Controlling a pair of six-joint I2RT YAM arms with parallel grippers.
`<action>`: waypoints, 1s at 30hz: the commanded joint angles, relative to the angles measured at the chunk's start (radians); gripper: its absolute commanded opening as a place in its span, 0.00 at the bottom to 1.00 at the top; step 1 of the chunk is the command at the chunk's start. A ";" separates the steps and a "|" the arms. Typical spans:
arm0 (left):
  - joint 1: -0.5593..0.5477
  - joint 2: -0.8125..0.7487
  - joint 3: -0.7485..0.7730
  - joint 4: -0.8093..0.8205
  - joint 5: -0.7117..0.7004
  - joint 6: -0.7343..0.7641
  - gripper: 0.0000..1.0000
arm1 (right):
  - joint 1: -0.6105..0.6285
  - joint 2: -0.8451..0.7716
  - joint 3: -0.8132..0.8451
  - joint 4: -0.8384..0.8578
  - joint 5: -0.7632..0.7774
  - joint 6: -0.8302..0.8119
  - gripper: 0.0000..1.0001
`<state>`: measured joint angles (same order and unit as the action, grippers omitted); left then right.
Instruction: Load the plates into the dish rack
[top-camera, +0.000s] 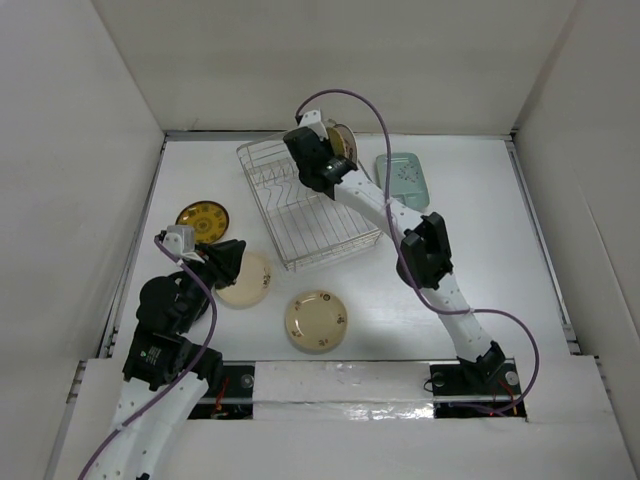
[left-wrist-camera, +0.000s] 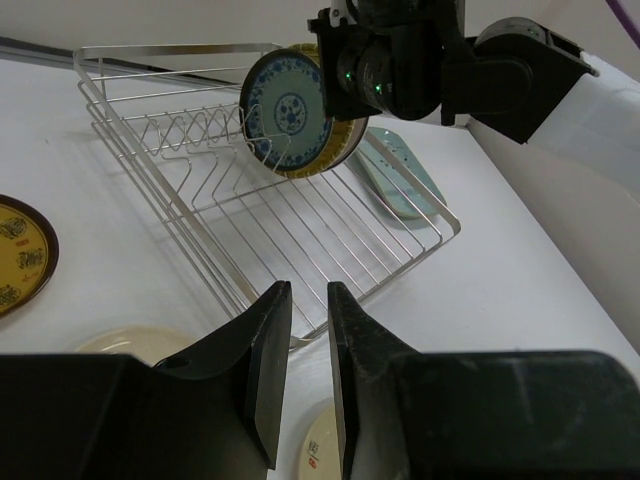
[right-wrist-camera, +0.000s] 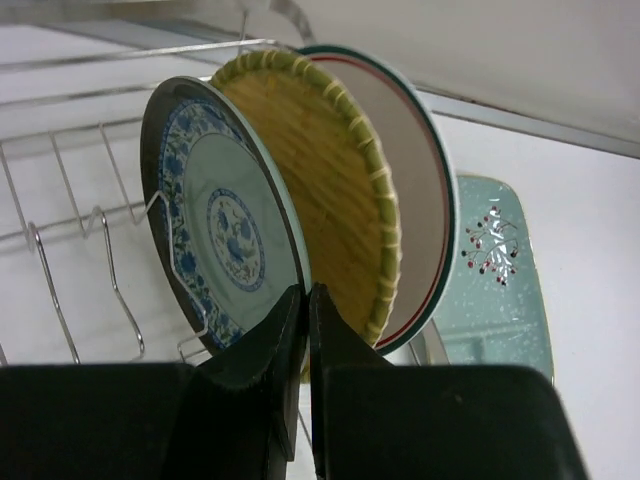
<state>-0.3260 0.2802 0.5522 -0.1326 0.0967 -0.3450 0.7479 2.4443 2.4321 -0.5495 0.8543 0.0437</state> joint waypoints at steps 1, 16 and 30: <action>-0.005 0.013 0.009 0.030 -0.006 0.011 0.19 | 0.024 -0.018 -0.025 0.040 -0.004 0.036 0.03; -0.005 0.020 0.009 0.027 -0.008 0.011 0.09 | 0.033 -0.783 -0.843 0.404 -0.460 0.157 0.00; -0.005 0.043 0.006 0.036 0.024 0.011 0.06 | 0.064 -1.269 -1.904 0.706 -1.158 0.578 0.66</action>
<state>-0.3260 0.3107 0.5522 -0.1337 0.1051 -0.3408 0.7998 1.1893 0.5537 -0.0395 -0.1436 0.5045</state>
